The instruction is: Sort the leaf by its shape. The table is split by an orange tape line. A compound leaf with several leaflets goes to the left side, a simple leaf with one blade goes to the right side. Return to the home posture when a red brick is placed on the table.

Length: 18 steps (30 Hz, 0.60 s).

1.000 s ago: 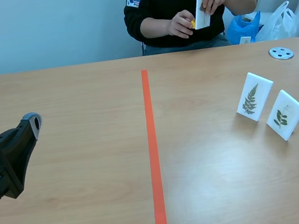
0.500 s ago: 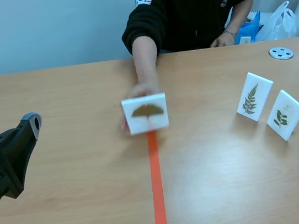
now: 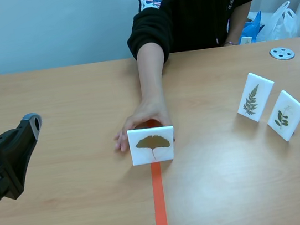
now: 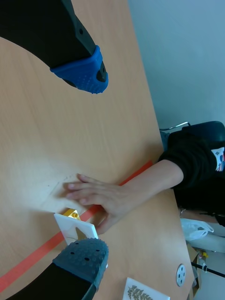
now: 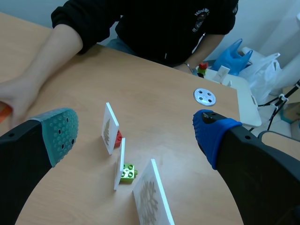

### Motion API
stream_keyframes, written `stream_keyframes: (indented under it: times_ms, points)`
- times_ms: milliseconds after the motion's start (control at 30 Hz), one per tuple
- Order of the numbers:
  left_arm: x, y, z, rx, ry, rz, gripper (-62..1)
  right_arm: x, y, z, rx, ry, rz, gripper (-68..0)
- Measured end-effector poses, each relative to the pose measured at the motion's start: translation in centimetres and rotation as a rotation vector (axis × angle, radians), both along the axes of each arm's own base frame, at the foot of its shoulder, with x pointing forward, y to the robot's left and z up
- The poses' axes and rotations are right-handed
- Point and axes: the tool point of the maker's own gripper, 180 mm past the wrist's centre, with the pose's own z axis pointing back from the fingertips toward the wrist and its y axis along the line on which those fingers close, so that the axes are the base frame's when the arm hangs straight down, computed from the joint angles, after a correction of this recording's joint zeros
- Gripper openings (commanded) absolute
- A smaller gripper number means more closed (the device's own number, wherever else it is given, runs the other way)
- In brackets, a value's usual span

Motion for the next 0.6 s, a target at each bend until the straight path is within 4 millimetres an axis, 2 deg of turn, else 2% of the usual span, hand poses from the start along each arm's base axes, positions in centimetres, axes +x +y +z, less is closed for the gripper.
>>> stream_keyframes:
  times_ms: [467, 600]
  points:
    - [0.0, -0.1, 0.0, -0.001, 0.001, -0.003, 1.4, 0.0, 0.0, 0.0, 0.0, 0.0, 0.0, -17.2]
    - [-0.6, -0.7, -1.0, -0.01, 0.036, -0.061, 1.4, 0.0, 0.0, 0.0, 0.0, 0.0, 0.0, -17.2]
